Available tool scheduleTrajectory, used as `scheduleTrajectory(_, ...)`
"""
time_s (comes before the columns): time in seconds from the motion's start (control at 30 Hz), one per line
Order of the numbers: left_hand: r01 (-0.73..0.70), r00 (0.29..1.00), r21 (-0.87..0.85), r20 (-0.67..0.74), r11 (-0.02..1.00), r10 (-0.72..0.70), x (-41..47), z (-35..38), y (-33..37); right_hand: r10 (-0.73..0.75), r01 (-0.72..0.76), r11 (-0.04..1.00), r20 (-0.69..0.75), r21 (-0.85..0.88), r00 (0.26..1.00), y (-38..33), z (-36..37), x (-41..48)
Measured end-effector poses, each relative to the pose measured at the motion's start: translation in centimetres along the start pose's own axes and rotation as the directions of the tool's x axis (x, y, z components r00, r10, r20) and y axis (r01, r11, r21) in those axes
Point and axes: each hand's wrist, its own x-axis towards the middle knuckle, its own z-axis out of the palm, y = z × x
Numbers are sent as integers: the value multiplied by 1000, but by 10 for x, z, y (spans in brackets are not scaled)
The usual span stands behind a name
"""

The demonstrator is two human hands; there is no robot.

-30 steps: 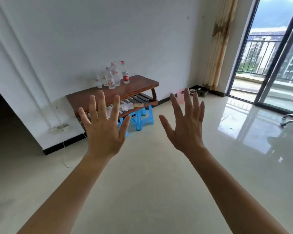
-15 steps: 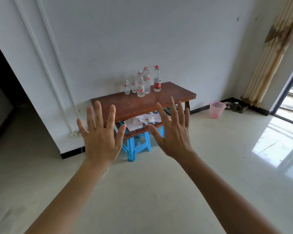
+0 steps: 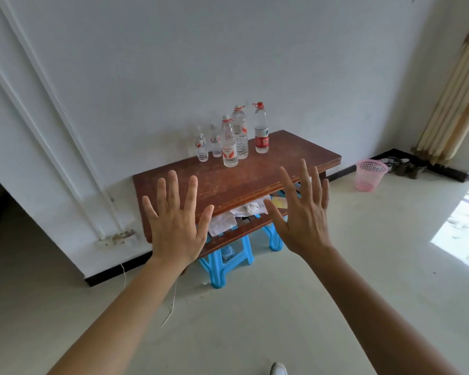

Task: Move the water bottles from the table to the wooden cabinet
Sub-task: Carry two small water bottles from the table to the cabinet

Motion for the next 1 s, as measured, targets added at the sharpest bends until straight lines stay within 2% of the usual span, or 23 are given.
scheduleTrajectory(0.17,86,992,52,87,995,-90,121,69,-2,54,-62,995,91,85,994,52,93,108)
scheduleTrajectory(0.3,136,986,68,86,988,-142,199,106,-17,22,-42,989,137,144,990,71,146,199)
scheduleTrajectory(0.4,191,973,67,115,979,-198,230,132,-34,15,-46,987,191,157,982,75,185,234)
scheduleTrajectory(0.63,147,960,115,222,982,-170,305,222,-91,-46,-8,989,352,150,935,80,298,293)
scheduleTrajectory(0.73,111,968,82,218,990,-127,360,258,-118,-51,12,993,338,117,940,79,344,335)
scheduleTrajectory(0.83,110,969,10,221,994,-110,421,280,-148,1,-32,996,345,85,938,69,384,387)
scheduleTrajectory(1.0,48,980,-57,193,997,-36,492,312,-191,19,-66,990,352,122,936,46,431,450)
